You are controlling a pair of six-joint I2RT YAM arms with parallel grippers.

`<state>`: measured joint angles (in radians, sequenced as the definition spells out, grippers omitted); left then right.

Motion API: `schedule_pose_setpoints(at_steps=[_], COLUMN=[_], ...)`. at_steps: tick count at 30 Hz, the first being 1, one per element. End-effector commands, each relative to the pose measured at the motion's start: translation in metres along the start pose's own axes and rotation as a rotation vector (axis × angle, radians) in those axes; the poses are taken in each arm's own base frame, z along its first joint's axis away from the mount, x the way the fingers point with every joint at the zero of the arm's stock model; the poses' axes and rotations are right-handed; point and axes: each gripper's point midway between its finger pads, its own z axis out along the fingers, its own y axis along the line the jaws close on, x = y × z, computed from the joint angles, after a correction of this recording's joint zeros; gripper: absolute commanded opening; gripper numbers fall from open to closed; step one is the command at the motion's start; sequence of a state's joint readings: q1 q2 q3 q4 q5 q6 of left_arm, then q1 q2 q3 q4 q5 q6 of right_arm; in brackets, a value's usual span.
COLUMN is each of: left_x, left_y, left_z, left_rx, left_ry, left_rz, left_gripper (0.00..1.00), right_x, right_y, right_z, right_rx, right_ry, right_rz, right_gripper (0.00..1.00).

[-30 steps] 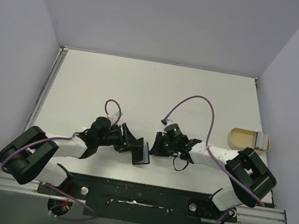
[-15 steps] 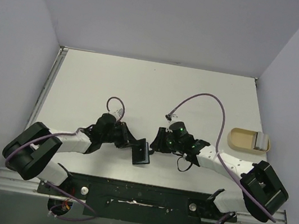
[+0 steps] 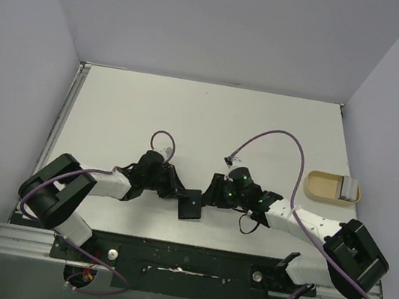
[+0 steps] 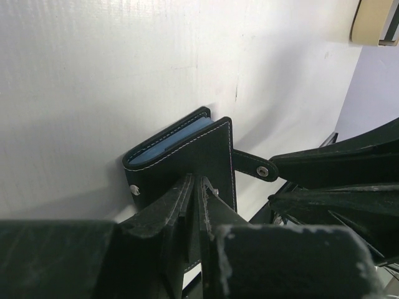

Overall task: Put the credit cards into the card holder
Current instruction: Close the card holder at the center of the board.

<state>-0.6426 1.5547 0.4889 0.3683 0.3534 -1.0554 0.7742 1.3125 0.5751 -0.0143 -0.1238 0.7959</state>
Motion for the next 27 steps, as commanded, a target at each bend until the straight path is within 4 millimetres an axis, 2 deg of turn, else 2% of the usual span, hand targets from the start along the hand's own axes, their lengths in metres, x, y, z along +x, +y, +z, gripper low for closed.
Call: schedule_pose_setpoints(at_steps=[1,10,19,27], left_x=[0.003,-0.003,0.002,0.007], left_y=[0.015,0.018,0.015,-0.017], left_z=[0.003,-0.003,-0.003,-0.015], left_rx=[-0.08,-0.118,-0.097,-0.017], left_ry=[0.005,-0.027,-0.022,-0.002], left_rz=[0.033,0.037,0.013,0.012], left_gripper=[0.08,0.09,0.09,0.15], right_x=[-0.016,-0.016,-0.009,-0.009], right_y=[0.018,0.029,0.038,0.036], right_z=[-0.002,0.004,0.012,0.012], right_rx=[-0.076,-0.133,-0.187,-0.178], right_ry=[-0.068,-0.047,-0.017,-0.016], right_rz=[0.003,0.007,0.038,0.039], right_gripper=[0.36,0.38,0.37,0.37])
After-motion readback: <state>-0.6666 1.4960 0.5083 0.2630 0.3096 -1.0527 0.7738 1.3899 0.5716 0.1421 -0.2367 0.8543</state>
